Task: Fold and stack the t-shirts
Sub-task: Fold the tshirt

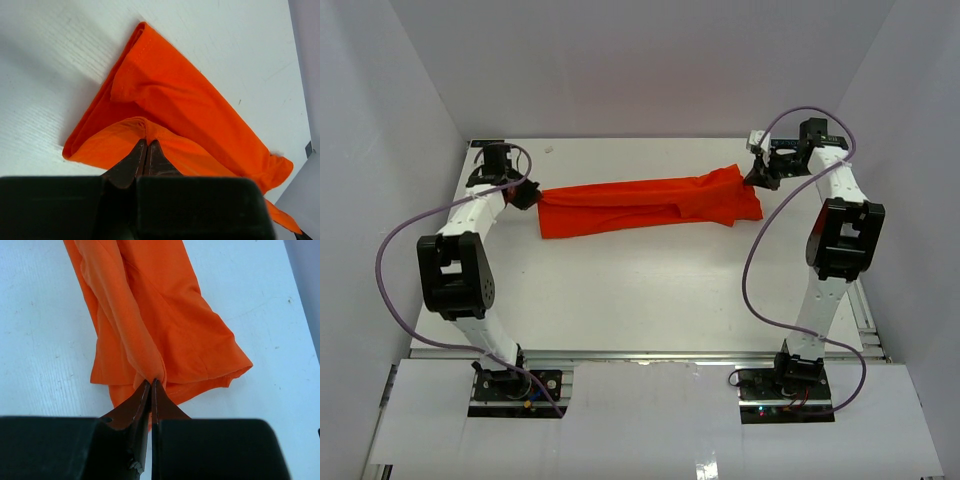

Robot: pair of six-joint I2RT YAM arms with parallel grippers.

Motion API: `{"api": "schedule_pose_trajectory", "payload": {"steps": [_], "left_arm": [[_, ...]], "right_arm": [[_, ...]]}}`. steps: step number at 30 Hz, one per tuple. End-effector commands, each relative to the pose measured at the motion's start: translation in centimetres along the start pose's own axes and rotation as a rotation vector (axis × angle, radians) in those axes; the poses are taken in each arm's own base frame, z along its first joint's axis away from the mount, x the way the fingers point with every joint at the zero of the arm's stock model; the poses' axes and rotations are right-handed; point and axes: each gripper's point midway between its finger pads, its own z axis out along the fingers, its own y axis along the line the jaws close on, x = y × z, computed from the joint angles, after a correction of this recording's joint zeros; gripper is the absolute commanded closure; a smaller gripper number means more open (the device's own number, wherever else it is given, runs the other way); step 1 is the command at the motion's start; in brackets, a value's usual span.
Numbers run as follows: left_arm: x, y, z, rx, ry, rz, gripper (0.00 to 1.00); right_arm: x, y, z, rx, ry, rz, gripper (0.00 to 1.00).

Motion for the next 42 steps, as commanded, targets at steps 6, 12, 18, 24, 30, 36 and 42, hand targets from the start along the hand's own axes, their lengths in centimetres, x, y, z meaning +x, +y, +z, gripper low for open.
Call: {"api": "schedule_pose_trajectory", "payload": {"steps": [6,12,18,24,30,36,42], "left_arm": [[-1.9,-0.3,2.6,-0.018,-0.035,0.019,0.92],[-1.7,0.3,4.7,-0.048,-0.018,0.025,0.92],[-1.4,0.9,6.1,-0.072,-0.003,0.028,0.92],[-1.2,1.6,7.0,-0.093,0.005,0.026,0.92],[-1.0,1.9,7.5,-0.101,0.013,0.029,0.92],[-1.2,2.4,8.1,-0.127,-0.003,0.034,0.92],[-1.4,2.7,8.3,-0.136,-0.009,0.036,0.92]], "right_arm": [[1.1,-2.5,1.0,0.058,0.029,0.032,0.94],[3.0,-3.1,2.7,0.081,0.093,0.068,0.94],[4.2,-4.5,4.1,0.152,0.127,0.139,0.94],[4.7,-4.9,5.6,0.176,0.156,0.154,0.94],[5.1,-5.4,6.4,0.198,0.162,0.167,0.94],[5.7,-5.9,7.2,0.209,0.177,0.172,0.94],[4.4,-6.7,7.2,0.228,0.124,0.153,0.94]]}}
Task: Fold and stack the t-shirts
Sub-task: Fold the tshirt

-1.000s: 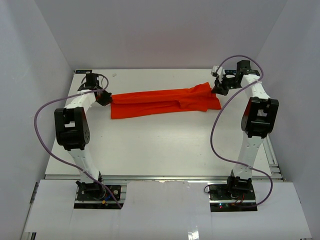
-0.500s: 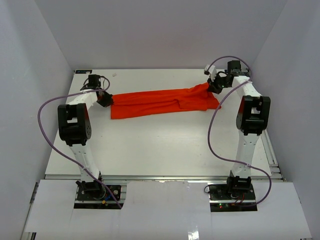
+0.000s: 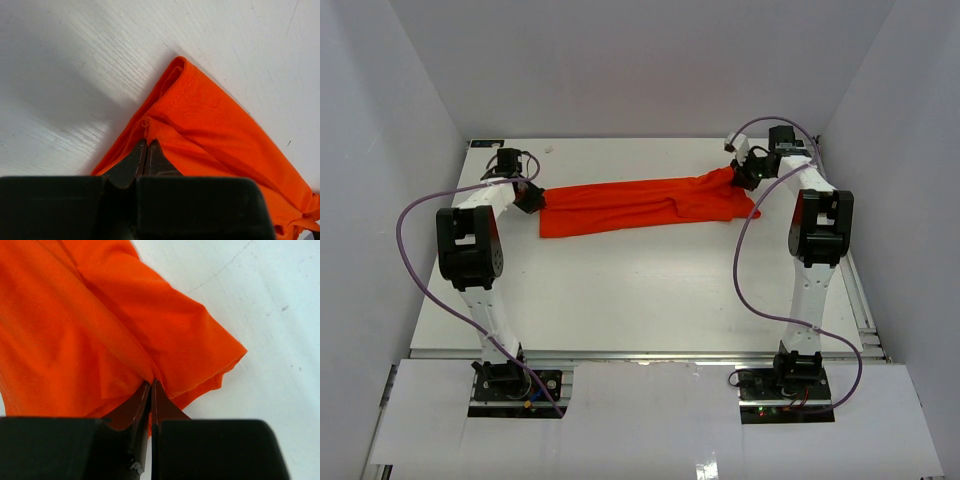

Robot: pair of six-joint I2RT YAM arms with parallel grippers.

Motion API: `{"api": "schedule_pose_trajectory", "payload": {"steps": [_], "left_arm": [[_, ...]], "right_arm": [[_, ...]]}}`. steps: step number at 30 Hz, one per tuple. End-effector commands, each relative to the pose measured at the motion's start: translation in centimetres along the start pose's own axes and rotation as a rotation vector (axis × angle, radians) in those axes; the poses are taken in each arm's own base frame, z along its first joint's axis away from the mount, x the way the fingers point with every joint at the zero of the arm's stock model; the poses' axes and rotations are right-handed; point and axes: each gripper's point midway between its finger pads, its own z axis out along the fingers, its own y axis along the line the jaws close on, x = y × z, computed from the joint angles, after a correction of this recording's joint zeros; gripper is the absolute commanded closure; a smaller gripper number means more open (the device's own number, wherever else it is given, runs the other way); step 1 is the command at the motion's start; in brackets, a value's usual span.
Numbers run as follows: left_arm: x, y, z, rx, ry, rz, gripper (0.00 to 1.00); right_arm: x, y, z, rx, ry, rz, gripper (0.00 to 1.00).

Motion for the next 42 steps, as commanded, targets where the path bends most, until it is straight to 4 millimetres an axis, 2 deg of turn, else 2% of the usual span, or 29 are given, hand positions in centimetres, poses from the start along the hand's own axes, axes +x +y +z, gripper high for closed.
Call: {"api": "schedule_pose_trajectory", "payload": {"steps": [1,7,23,28,29,32,38,42], "left_arm": [[-1.8,-0.1,-0.1,-0.01,-0.056,0.003,0.92],[-1.5,0.4,0.3,-0.029,-0.054,0.006,0.92],[-0.8,1.8,1.1,-0.066,-0.04,0.01,0.92],[-0.6,2.0,1.1,-0.073,-0.041,0.011,0.92],[-0.6,2.0,1.2,-0.074,-0.04,0.007,0.92],[-0.6,2.3,1.2,-0.081,-0.04,0.016,0.92],[-0.6,2.4,1.2,-0.084,-0.042,0.018,0.92],[-0.4,2.5,1.2,-0.086,-0.039,0.019,0.92]], "right_arm": [[-3.3,-1.5,-1.0,0.053,-0.083,-0.052,0.94],[-6.0,-2.0,-2.0,0.08,-0.167,-0.086,0.94],[-9.8,-4.2,-3.3,0.153,-0.275,-0.108,0.94],[-8.8,-5.5,-2.5,0.188,-0.24,-0.08,0.94],[-9.4,-4.8,-1.4,0.181,-0.229,-0.087,0.94],[-8.1,-4.8,0.1,0.187,-0.184,-0.073,0.94],[-6.1,-4.6,1.8,0.195,-0.12,-0.065,0.94],[-5.0,-4.7,2.8,0.206,-0.08,-0.066,0.9]]}}
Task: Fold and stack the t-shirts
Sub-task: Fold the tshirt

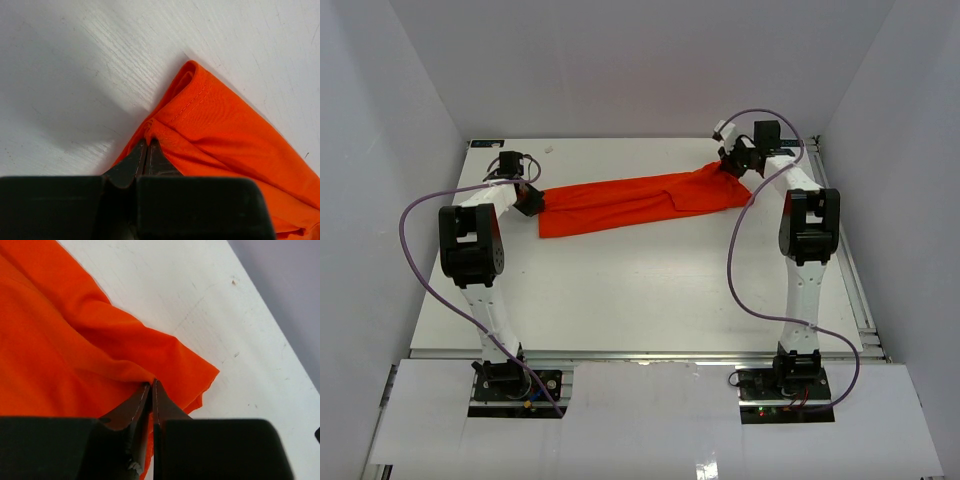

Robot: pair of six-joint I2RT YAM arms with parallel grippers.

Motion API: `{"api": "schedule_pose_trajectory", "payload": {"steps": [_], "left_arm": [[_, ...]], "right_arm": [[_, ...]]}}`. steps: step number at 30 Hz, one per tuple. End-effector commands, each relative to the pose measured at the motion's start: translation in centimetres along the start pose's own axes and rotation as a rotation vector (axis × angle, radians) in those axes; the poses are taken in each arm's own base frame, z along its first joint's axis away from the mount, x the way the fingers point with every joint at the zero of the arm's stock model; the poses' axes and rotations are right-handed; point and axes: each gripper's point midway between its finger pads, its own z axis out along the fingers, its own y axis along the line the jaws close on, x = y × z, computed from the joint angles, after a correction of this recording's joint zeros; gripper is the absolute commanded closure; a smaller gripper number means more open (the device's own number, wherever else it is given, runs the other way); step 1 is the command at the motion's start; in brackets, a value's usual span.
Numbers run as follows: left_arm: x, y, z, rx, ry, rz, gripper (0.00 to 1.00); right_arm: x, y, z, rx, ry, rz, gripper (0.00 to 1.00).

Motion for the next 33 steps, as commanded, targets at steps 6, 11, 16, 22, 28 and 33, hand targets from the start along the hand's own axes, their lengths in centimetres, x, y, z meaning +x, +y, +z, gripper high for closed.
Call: {"api": "schedule_pose_trajectory", "payload": {"steps": [6,11,16,22,28,33], "left_arm": [[-0.9,1.2,-0.3,-0.041,-0.038,0.013,0.92],[-1.2,0.7,-0.9,-0.029,-0.048,0.005,0.92],[-2.4,-0.8,-2.5,0.017,-0.074,-0.02,0.71],[-4.9,-3.8,-6.1,0.112,-0.147,-0.011,0.39],[-6.8,-5.2,-9.6,0.187,-0.231,0.069,0.2],[-6.4,-4.3,-11.1,0.221,-0.237,0.162,0.1]], "right_arm": [[1.9,-2.0,1.6,0.101,0.078,-0.035,0.9],[2.9,-2.3,2.0,0.134,0.115,-0.026,0.83],[2.1,-2.2,1.6,0.137,0.092,-0.009,0.66],[-0.6,-3.2,-0.7,0.174,0.029,0.056,0.52],[-2.4,-3.3,-3.3,0.176,-0.012,0.192,0.31],[-2.6,-2.0,-4.3,0.104,-0.059,0.385,0.19]]}}
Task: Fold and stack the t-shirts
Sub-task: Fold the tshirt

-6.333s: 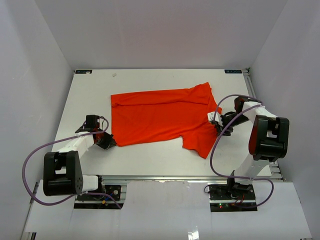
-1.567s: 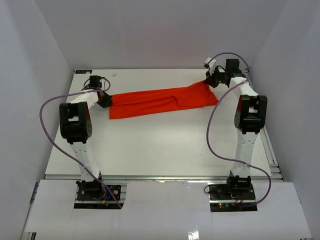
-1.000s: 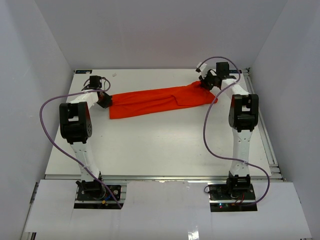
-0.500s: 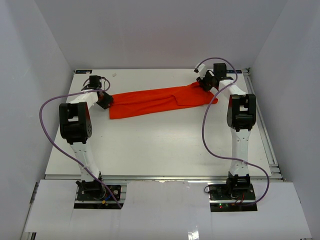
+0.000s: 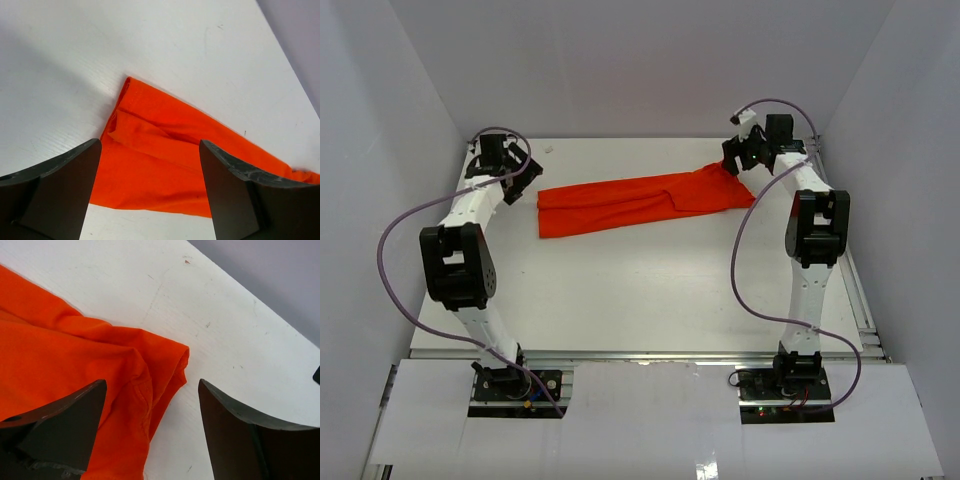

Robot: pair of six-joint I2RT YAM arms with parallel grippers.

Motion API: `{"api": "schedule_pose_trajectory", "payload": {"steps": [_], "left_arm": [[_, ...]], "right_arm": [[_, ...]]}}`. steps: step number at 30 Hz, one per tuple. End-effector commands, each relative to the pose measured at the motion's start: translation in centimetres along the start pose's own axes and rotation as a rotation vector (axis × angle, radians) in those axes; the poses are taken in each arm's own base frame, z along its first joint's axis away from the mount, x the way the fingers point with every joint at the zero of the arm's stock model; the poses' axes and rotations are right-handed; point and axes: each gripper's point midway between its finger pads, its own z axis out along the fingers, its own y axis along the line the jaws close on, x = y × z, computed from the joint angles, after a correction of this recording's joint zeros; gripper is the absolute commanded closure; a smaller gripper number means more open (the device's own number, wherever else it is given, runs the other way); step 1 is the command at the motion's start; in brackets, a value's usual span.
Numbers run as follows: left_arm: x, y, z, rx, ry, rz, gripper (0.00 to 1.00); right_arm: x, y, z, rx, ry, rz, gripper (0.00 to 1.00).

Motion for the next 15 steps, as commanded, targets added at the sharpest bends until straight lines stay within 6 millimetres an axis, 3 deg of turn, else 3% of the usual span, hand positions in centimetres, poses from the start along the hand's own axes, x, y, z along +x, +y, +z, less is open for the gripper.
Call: {"api": "schedule_pose_trajectory", "payload": {"steps": [1,2,5,9,15], "left_arm": [[-1.5,-1.3,-3.3,0.115,-0.04,0.114,0.09],[-2.0,-1.7,-4.4,0.141,-0.057,0.12,0.09],[-1.6,-1.9,-6.3,0.206,-0.071,0.138,0.02],[-0.3,-1.2,-8.0,0.236,-0.067,0.129,0.02],[1.3,-0.4,-10.0,0.257,-0.054,0.113,0.02]], "right_arm": [[-2.8,1.0,-2.7,-0.054,-0.07,0.157,0.17],[-1.8,0.1,-3.3,-0.048,-0.06,0.208,0.16],[-0.6,0.2,-3.1,-0.033,-0.022,0.37,0.1],[0.7,1.9,-2.3,-0.093,0.007,0.531,0.02],[2.9,1.1,-1.1,-0.007,0.07,0.601,0.0]]}}
